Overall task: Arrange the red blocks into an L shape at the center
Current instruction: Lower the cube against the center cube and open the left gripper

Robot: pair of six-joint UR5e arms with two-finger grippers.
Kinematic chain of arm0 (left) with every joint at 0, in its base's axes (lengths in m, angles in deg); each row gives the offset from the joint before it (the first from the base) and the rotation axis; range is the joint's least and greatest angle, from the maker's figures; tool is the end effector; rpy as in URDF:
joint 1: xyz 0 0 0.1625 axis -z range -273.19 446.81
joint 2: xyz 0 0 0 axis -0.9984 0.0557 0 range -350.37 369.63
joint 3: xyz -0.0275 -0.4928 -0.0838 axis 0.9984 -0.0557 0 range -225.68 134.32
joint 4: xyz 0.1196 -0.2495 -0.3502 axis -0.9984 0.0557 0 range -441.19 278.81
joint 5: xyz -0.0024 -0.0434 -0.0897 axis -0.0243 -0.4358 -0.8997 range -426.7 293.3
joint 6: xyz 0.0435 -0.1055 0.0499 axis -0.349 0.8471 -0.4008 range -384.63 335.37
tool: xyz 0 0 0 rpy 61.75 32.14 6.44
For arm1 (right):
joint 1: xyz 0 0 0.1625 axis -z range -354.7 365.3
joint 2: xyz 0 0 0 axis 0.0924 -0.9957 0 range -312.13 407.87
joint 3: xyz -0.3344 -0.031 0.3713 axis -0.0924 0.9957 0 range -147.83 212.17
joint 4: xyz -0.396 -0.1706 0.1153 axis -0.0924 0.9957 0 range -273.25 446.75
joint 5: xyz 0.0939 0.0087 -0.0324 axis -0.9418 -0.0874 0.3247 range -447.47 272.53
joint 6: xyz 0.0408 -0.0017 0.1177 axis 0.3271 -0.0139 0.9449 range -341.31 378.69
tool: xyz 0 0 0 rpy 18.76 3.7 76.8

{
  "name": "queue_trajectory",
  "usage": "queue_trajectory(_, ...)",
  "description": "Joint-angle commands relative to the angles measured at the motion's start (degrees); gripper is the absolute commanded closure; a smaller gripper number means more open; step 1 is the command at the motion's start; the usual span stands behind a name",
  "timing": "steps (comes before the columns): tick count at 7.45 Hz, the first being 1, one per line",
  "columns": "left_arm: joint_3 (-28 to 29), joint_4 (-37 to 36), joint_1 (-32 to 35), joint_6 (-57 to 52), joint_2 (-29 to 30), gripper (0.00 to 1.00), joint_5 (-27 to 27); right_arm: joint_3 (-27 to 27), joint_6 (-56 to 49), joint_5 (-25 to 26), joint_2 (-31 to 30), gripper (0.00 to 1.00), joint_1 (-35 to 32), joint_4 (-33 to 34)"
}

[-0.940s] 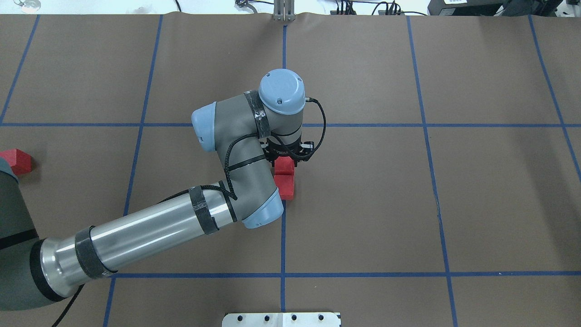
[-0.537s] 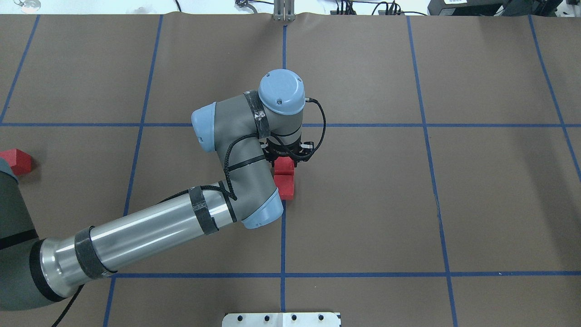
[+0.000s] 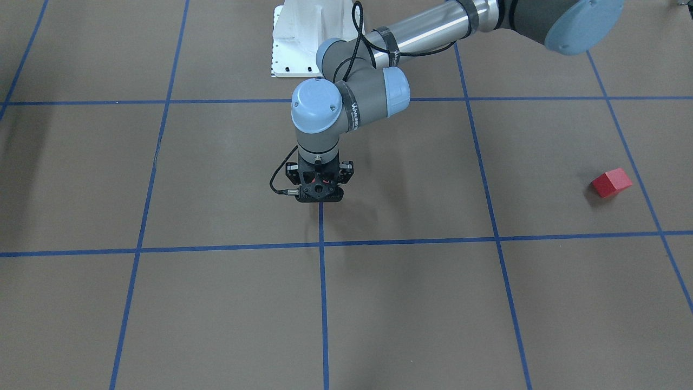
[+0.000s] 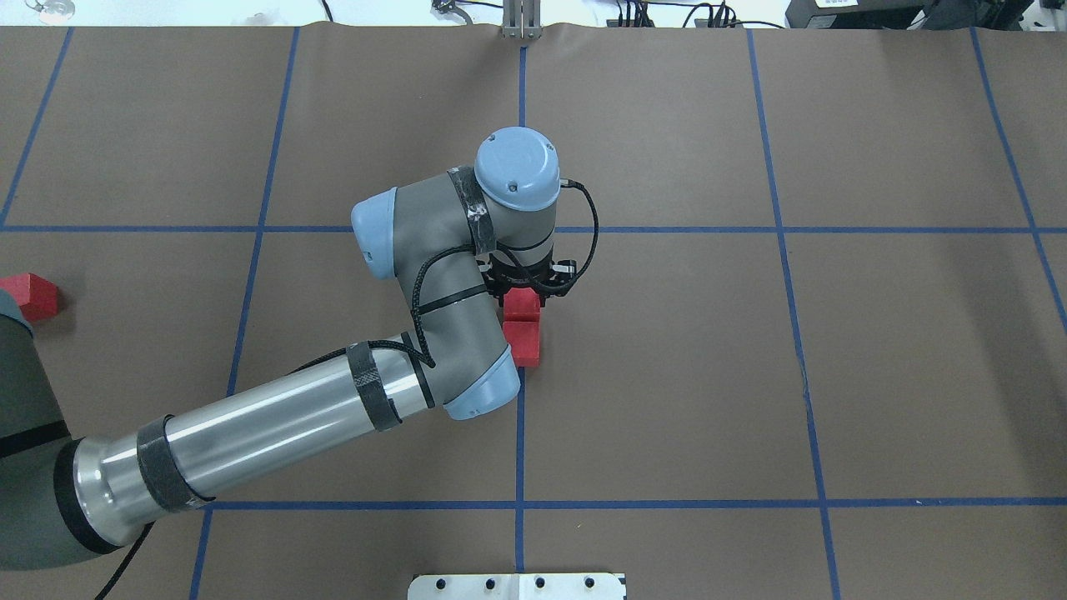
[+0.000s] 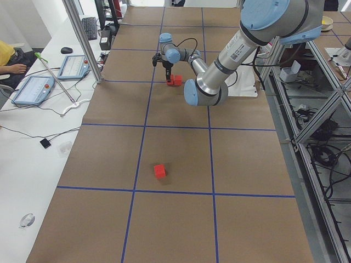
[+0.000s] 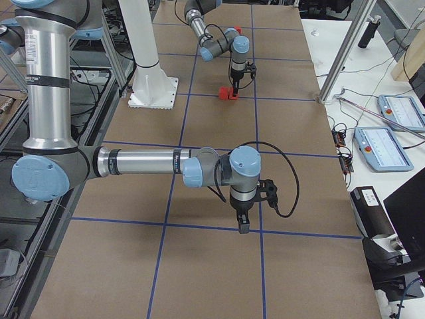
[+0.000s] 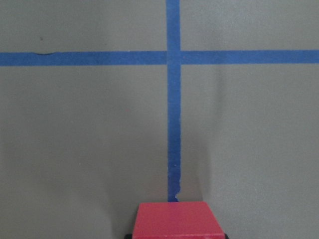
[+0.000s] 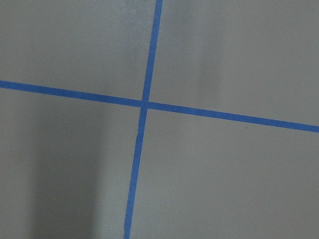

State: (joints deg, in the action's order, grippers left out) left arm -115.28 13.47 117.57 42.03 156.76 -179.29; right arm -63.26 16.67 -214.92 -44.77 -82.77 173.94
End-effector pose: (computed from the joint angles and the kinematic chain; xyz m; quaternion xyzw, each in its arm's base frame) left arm 0.7405 -0.5402 0.1999 -0.0056 0.3920 0.0097 0.9199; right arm 0.0403 -0.5130 0.7307 0.0466 -0.3206 -0.0483 0.9448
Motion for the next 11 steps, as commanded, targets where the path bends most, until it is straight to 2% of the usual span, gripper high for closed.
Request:
queue_trajectory(1, 0.0, 0.0, 0.0, -0.13, -0.09, 0.34, 0.0, -0.02, 0.0, 0.0, 0.09, 0.01, 0.0, 0.0)
queue_trajectory(2, 0.0, 0.0, 0.0, -0.13, -0.09, 0.3, 0.0, -0.02, 0.0, 0.0, 0.09, 0.01, 0.0, 0.0)
queue_trajectory(3, 0.0, 0.0, 0.0, -0.22, -0.44, 0.19, 0.0, -0.02, 0.0, 0.0, 0.09, 0.01, 0.0, 0.0)
queue_trajectory(4, 0.0, 0.0, 0.0, -0.39, -0.44, 0.02, 0.17, 0.07, 0.0, 0.0, 0.09, 0.01, 0.0, 0.0)
queue_trajectory(6, -1.13, -0.17, 0.7, -1.35, -0.35, 0.01, -0.09, -0.02, 0.0, 0.0, 0.09, 0.01, 0.0, 0.0)
queue_trajectory(8, -7.18, -0.79, 1.75, -5.65, -1.83, 0.01, -0.53, -0.02, 0.0, 0.0, 0.09, 0.01, 0.0, 0.0)
queue_trajectory(9, -11.64, -0.79, 2.54, -9.32, -5.33, 0.01, -0.61, 0.07, 0.0, 0.0, 0.09, 0.01, 0.0, 0.0)
queue_trajectory(11, -24.63, -0.79, 5.08, -20.02, -18.74, 0.01, -0.88, 0.07, 0.0, 0.0, 0.18, 0.01, 0.0, 0.0)
